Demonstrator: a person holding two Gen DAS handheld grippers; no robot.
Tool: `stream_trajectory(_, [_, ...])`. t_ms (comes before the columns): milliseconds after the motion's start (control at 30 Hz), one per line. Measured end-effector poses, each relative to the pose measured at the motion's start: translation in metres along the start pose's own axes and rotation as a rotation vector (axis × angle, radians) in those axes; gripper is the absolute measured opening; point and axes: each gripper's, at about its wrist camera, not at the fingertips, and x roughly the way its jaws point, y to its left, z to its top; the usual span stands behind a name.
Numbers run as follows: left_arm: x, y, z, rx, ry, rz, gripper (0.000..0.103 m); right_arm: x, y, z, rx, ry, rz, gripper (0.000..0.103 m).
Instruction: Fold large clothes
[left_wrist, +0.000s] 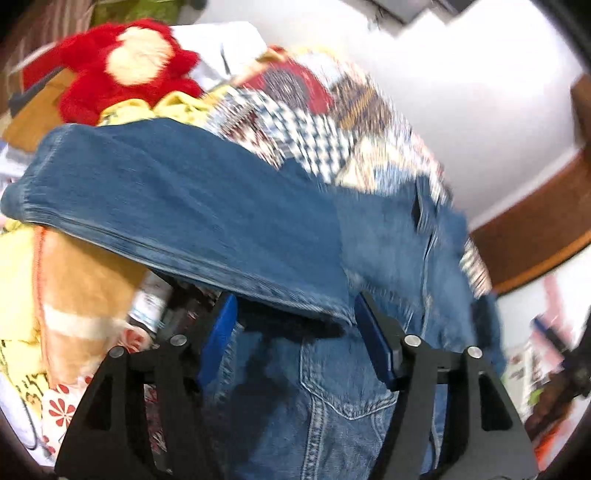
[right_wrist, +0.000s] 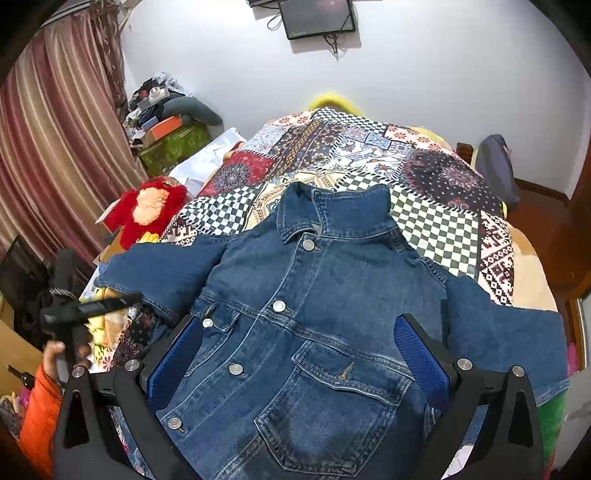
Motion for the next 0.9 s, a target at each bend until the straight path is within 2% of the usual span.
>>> stream_trajectory(67, [-0.005, 0.022, 0.012, -0.072, -0.012, -0.029, 0.066, 0.002, 0.003, 0.001, 0.000, -0.001, 0.004, 0.103])
stream_trajectory(167, [-0.010, 0.055, 0.022, -0.159, -0.031, -0.003, 0.066, 0.005, 0.005, 0.003, -0.003, -0.001, 0.003, 0.103])
stream_trajectory(300, [-0.004, 0.081, 0.031, -0.208, -0.043, 0.055, 0.066, 0.011, 0.006, 0.005, -0.008, 0.008, -0.015, 0.103])
stream_trajectory(433, [-0.005, 0.092, 0.044, -0.223, -0.093, 0.074, 0.066, 0.017, 0.003, 0.006, 0.009, 0.024, -0.017, 0.103])
stream_trajectory(467, [-0.008, 0.091, 0.047, -0.218, -0.119, 0.095, 0.060, 0.019, 0.002, 0.005, 0.013, 0.029, -0.021, 0.103])
stream_trajectory(500, [-0.008, 0.090, 0.049, -0.217, -0.134, 0.120, 0.048, 0.021, 0.001, 0.005, 0.018, 0.032, -0.023, 0.103])
stream_trajectory(533, [-0.007, 0.087, 0.052, -0.207, -0.139, 0.150, 0.039, 0.022, -0.001, 0.005, 0.022, 0.035, -0.021, 0.103])
stream_trajectory(567, [-0.005, 0.080, 0.055, -0.178, -0.132, 0.188, 0.021, 0.024, -0.003, 0.004, 0.029, 0.042, -0.018, 0.103])
stream_trajectory(600, [-0.004, 0.069, 0.056, -0.133, -0.136, 0.240, 0.018, 0.025, -0.005, 0.004, 0.036, 0.048, -0.017, 0.103])
stream_trajectory(667, [-0.012, 0.047, 0.056, -0.029, -0.181, 0.320, 0.013, 0.027, -0.008, 0.004, 0.053, 0.056, -0.015, 0.103])
stream_trajectory(733, [-0.020, 0.020, 0.055, 0.059, -0.231, 0.353, 0.011, 0.026, -0.012, 0.004, 0.067, 0.057, -0.006, 0.103])
stream_trajectory(900, [-0.046, -0.064, 0.058, 0.260, -0.348, 0.295, 0.009, 0.018, -0.024, 0.006, 0.098, 0.042, 0.001, 0.103])
